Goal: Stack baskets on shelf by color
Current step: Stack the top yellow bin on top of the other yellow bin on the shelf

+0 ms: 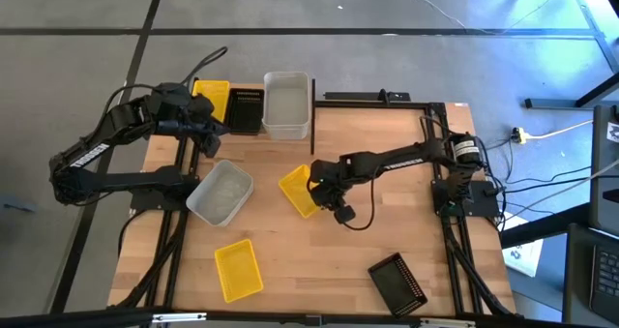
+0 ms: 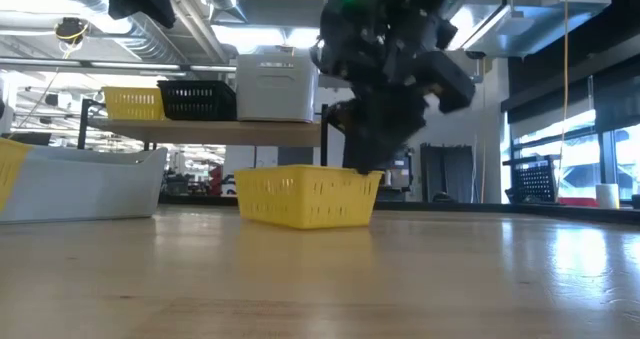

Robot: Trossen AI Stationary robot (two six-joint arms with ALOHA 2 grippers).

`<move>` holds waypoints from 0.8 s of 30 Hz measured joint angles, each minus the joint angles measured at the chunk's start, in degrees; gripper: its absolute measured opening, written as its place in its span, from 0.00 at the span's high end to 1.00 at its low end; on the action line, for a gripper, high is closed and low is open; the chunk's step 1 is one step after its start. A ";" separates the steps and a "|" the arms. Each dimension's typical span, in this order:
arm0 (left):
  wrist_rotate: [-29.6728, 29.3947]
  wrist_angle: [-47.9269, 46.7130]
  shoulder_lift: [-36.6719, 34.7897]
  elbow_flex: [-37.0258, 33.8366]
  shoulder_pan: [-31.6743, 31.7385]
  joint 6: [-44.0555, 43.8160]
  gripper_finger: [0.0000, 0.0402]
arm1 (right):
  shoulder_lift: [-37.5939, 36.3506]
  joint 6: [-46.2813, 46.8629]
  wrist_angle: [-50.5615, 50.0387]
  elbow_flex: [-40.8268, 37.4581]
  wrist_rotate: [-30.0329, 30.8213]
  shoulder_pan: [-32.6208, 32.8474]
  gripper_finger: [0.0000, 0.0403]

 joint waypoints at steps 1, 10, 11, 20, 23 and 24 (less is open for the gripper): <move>0.00 -0.16 0.00 0.00 0.00 0.42 0.87 | -0.03 0.67 -1.43 1.24 -0.05 0.00 0.71; 0.26 0.12 0.55 0.00 -0.02 15.55 0.81 | -0.09 9.78 -16.37 11.92 -2.51 -0.86 0.72; 0.70 0.36 1.01 0.00 0.00 18.25 0.81 | -0.09 11.29 -16.90 13.09 -3.60 -1.15 0.72; 13.25 1.27 5.33 -0.07 -0.02 40.75 0.81 | -0.09 11.67 -26.65 25.55 -5.83 -3.06 0.72; 17.73 1.66 7.29 -0.07 -0.54 44.82 0.81 | -0.09 11.45 -31.90 29.58 -5.70 -4.08 0.72; 18.57 2.04 8.04 -0.07 -0.88 45.46 0.81 | -0.09 11.45 -33.58 31.00 -5.66 -4.39 0.72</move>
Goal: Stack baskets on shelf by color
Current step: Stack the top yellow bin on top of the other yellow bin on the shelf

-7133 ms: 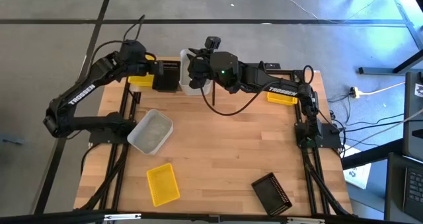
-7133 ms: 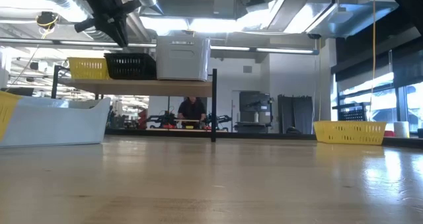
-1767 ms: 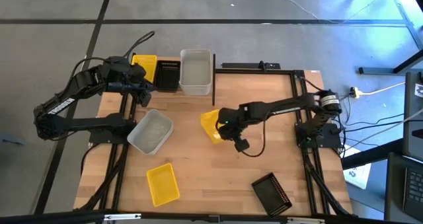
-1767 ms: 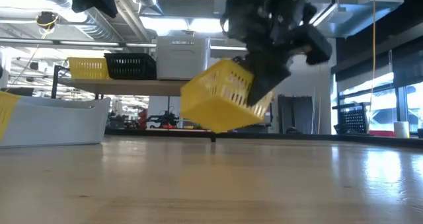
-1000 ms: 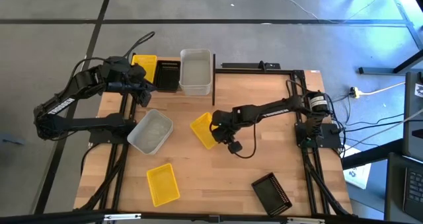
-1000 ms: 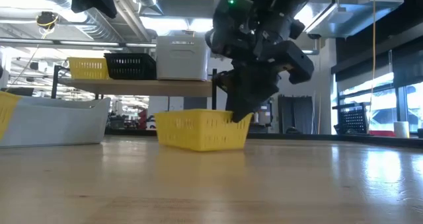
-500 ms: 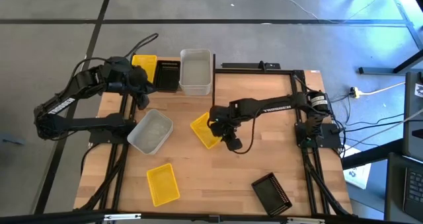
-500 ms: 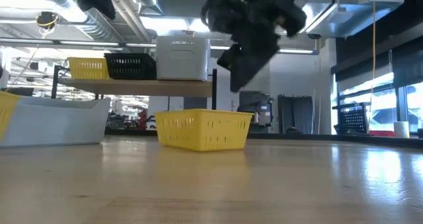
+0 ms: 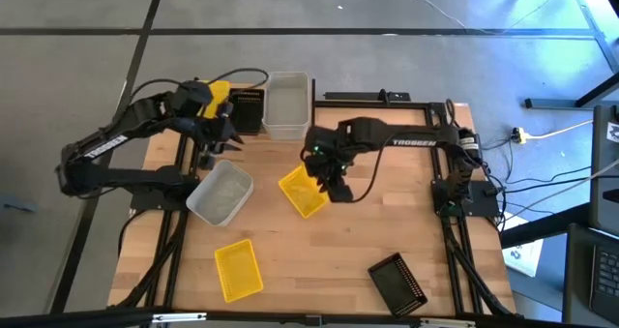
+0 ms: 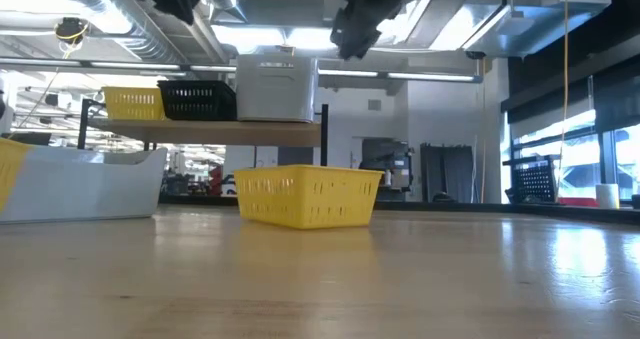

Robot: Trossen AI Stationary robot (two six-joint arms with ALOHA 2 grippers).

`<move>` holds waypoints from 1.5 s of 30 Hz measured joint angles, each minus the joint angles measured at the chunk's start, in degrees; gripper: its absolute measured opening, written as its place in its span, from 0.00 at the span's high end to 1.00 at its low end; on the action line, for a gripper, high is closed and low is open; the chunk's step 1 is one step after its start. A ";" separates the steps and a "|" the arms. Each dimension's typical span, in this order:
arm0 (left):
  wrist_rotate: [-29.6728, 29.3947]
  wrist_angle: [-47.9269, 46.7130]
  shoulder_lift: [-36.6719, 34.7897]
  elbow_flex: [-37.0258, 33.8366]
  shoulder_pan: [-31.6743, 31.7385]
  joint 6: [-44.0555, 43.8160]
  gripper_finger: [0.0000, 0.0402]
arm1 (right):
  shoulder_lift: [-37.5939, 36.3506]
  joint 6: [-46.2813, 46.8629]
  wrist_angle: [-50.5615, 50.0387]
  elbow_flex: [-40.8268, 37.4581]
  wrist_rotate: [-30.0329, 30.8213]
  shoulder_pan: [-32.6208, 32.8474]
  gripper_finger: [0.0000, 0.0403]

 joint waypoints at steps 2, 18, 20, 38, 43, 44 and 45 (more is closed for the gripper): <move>0.62 1.29 1.56 0.00 -0.74 0.83 0.81 | -0.19 -0.35 -4.38 2.94 0.03 -0.74 0.72; 0.05 8.16 12.13 0.05 -10.71 4.55 0.81 | -18.75 -3.84 -11.05 11.09 0.07 -8.79 0.72; -1.94 8.76 13.83 0.02 -12.12 4.74 0.81 | -21.07 -4.37 -10.16 11.01 0.09 -9.65 0.72; -4.67 18.21 35.13 0.02 -20.76 11.90 0.81 | -31.32 -10.52 -9.04 10.99 1.05 -14.85 0.72; -1.73 18.29 39.30 0.04 -21.38 12.21 0.81 | -31.23 -10.63 -9.89 10.99 1.54 -14.87 0.72; -1.61 18.07 39.93 0.02 -21.69 12.31 0.81 | -31.23 -10.64 -10.10 10.99 1.56 -14.87 0.72; -1.67 18.57 40.49 0.02 -22.02 12.47 0.81 | -31.23 -10.65 -10.57 10.99 1.56 -14.87 0.72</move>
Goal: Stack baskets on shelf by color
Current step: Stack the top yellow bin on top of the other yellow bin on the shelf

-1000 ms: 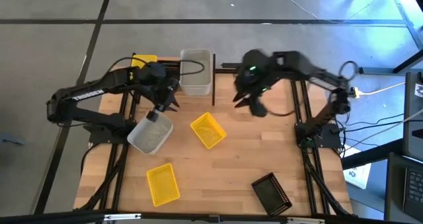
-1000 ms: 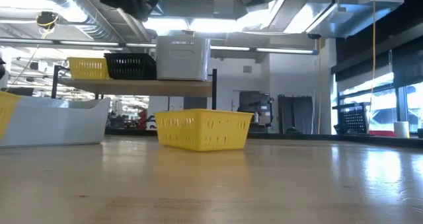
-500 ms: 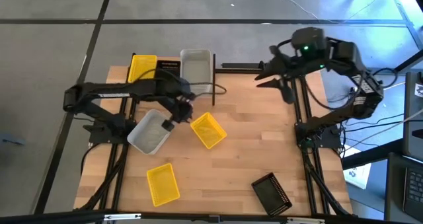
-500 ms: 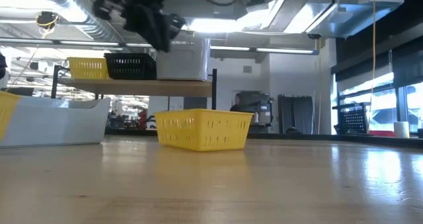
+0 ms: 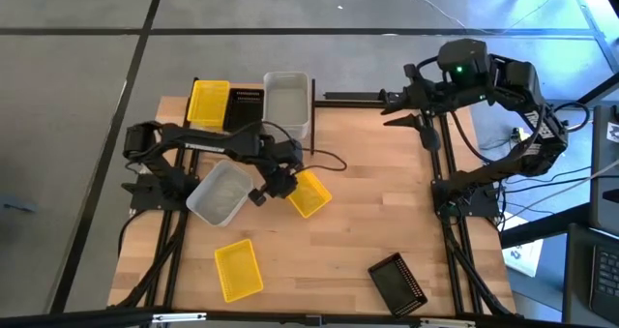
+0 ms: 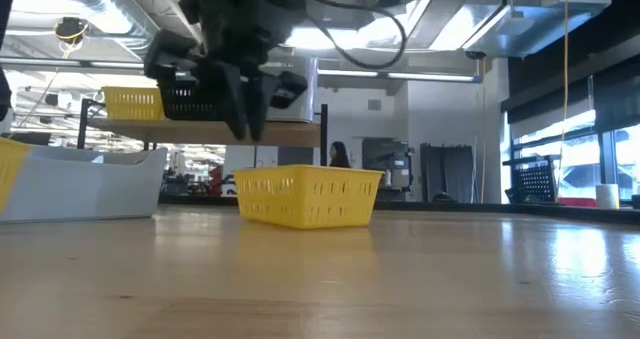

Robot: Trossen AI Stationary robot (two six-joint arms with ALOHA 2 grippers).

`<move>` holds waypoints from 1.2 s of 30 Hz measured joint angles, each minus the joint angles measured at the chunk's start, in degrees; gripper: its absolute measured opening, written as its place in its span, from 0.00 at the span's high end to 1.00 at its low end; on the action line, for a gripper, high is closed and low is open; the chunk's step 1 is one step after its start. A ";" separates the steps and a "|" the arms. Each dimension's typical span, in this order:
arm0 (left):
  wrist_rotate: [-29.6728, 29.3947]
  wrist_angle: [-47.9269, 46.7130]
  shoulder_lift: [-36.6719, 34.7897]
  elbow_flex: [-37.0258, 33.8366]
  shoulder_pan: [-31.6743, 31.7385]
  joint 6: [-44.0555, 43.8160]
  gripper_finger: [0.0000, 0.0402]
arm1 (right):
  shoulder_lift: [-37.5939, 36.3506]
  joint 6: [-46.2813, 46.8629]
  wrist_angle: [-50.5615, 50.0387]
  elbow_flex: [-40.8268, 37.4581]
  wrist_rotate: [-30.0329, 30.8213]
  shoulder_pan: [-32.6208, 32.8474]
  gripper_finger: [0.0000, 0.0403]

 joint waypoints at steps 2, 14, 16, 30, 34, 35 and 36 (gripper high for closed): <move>-0.16 0.12 0.95 0.00 -0.58 0.81 0.81 | 0.00 0.00 -0.69 -0.02 0.00 0.01 0.72; -4.81 1.40 3.35 0.00 -3.02 3.87 0.81 | 0.00 0.11 -1.49 -0.02 0.02 0.02 0.72; -4.83 1.40 3.35 0.00 -3.00 3.87 0.81 | 0.02 0.11 -1.47 -0.02 0.00 0.02 0.72; -6.68 4.78 7.99 0.00 -2.98 4.26 0.81 | 0.02 0.12 -1.42 -0.02 0.02 0.03 0.72; -9.40 5.90 9.59 0.00 -3.00 2.55 0.81 | 0.02 0.13 -1.42 -0.02 0.03 0.02 0.72; -9.49 6.00 9.80 0.00 -3.00 2.09 0.81 | 0.02 0.15 -1.42 -0.02 0.02 0.02 0.72; -9.49 6.11 9.91 0.00 -3.00 1.77 0.81 | 0.02 0.15 -1.42 -0.02 0.02 0.02 0.72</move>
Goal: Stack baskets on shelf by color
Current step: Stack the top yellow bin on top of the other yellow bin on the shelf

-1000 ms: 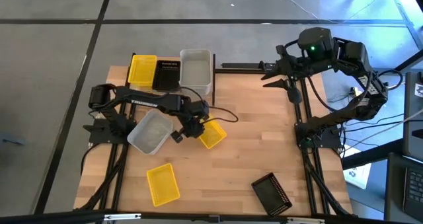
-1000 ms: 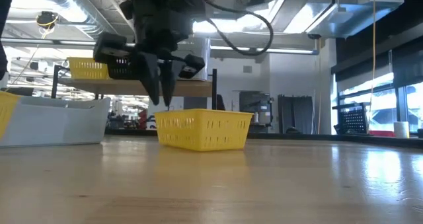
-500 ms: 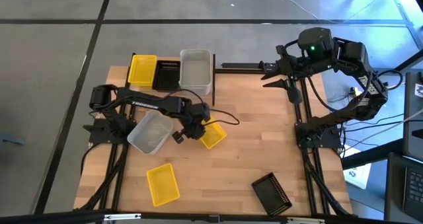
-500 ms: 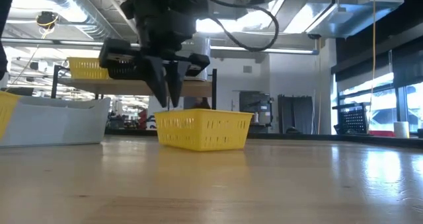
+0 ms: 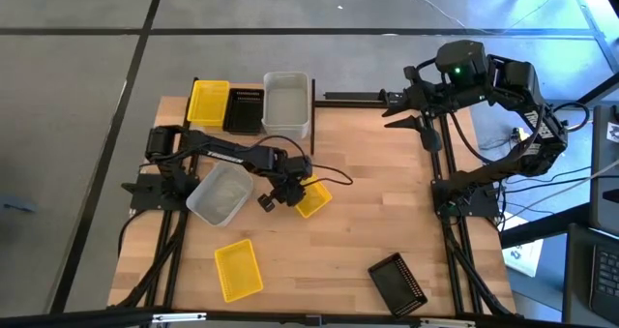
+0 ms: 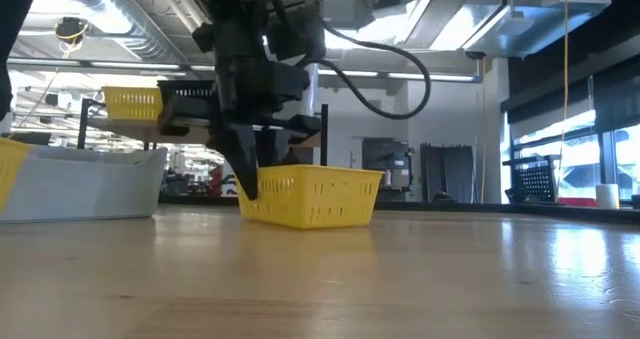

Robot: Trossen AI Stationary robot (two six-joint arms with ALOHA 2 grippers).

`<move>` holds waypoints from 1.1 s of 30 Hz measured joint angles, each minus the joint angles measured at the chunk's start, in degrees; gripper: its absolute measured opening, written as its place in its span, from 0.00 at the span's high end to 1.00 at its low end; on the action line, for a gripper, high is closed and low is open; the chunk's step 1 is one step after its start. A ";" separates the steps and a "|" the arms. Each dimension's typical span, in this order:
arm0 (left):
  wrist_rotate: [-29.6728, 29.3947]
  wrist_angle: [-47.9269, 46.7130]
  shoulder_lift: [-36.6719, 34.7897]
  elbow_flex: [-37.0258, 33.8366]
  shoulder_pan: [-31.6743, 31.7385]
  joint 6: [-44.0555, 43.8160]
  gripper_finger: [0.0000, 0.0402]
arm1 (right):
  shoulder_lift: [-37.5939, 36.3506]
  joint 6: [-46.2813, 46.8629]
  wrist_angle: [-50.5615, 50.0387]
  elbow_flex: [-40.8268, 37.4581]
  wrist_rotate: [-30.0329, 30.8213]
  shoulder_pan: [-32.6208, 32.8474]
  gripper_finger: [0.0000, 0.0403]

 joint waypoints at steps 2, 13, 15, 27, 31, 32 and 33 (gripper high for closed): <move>-0.06 0.24 0.07 0.00 0.00 -0.37 0.81 | 0.00 0.00 0.00 0.00 0.00 0.01 0.72; -2.71 -8.29 0.07 5.98 -2.63 0.78 0.99 | 0.00 0.00 0.00 0.00 0.06 0.00 0.72; -1.80 -11.60 0.07 8.10 -2.55 1.89 1.00 | 0.00 0.00 0.00 0.00 0.07 0.00 0.72; 6.28 -38.59 -1.40 27.03 -0.25 -0.83 1.00 | 0.02 -2.82 0.05 0.00 0.04 0.00 0.72; 6.11 -47.42 -1.42 32.81 -0.20 -6.08 1.00 | 0.02 -2.98 0.09 0.00 0.04 0.00 0.72; 5.88 -49.46 -1.42 34.07 -0.22 -8.32 1.00 | 0.02 -2.97 0.09 0.00 0.04 0.00 0.72; 5.88 -51.22 -1.45 35.30 -0.24 -10.40 1.00 | 0.02 -2.95 0.09 0.00 0.04 0.00 0.72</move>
